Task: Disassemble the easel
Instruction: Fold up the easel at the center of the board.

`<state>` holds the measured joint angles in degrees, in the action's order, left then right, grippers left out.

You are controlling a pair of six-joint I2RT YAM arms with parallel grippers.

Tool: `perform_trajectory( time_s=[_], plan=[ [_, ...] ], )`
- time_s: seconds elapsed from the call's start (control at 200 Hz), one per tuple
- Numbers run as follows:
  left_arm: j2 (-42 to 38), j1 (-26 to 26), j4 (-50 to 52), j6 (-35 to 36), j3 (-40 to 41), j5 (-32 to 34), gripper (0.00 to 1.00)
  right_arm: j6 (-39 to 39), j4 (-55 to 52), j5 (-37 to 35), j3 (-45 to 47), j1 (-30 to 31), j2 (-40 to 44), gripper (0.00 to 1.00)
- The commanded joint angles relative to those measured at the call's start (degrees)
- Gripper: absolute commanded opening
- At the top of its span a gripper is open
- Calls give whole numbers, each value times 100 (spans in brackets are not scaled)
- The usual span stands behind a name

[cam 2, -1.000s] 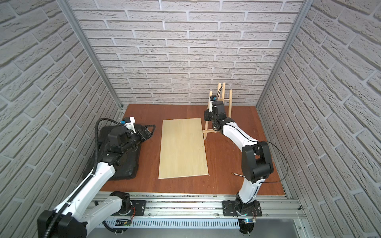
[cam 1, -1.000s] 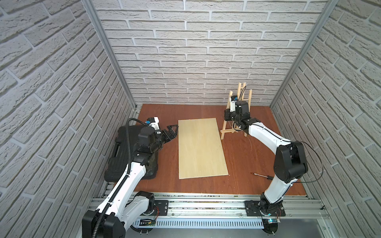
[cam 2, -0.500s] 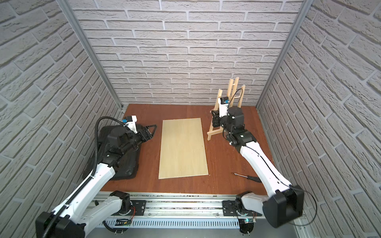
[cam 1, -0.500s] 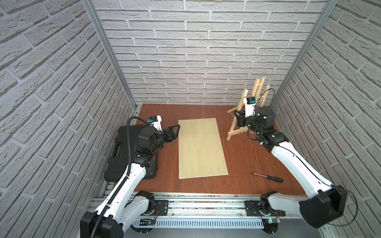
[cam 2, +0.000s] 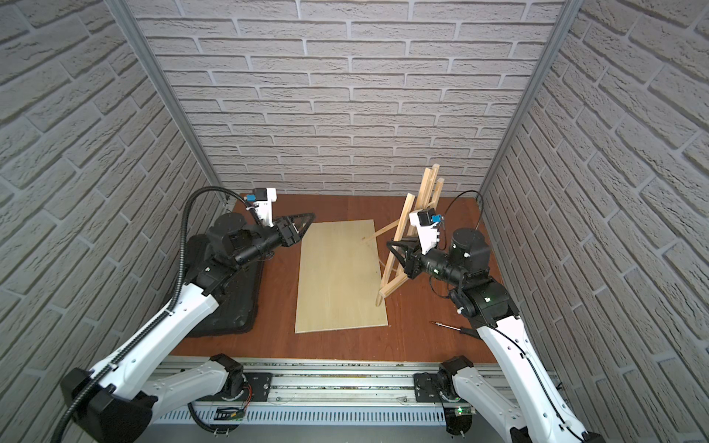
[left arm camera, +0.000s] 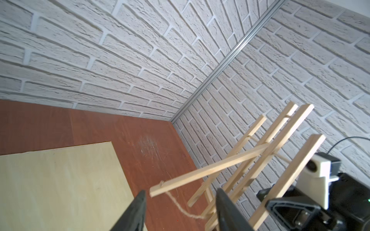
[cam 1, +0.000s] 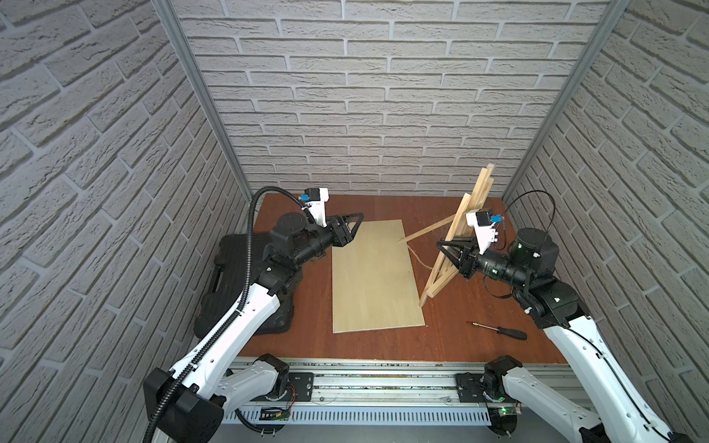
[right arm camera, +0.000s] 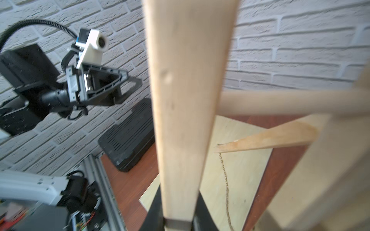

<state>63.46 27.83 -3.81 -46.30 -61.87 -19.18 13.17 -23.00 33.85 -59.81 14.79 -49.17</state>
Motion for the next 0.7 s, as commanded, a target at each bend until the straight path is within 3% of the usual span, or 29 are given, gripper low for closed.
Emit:
perform_trajectory(
  time_s=[0.0,0.325,0.695],
  plan=[
    [284,101,276,93,-369,-65,46,167,227,1019,111,33,100,3],
    [981,542,551,31,-654,-333,29,541,567,1578,567,82,135,3],
    [1985,985,-331,-554,-250,-390,16,1184,1421,1784,695,95,10,3]
  ],
)
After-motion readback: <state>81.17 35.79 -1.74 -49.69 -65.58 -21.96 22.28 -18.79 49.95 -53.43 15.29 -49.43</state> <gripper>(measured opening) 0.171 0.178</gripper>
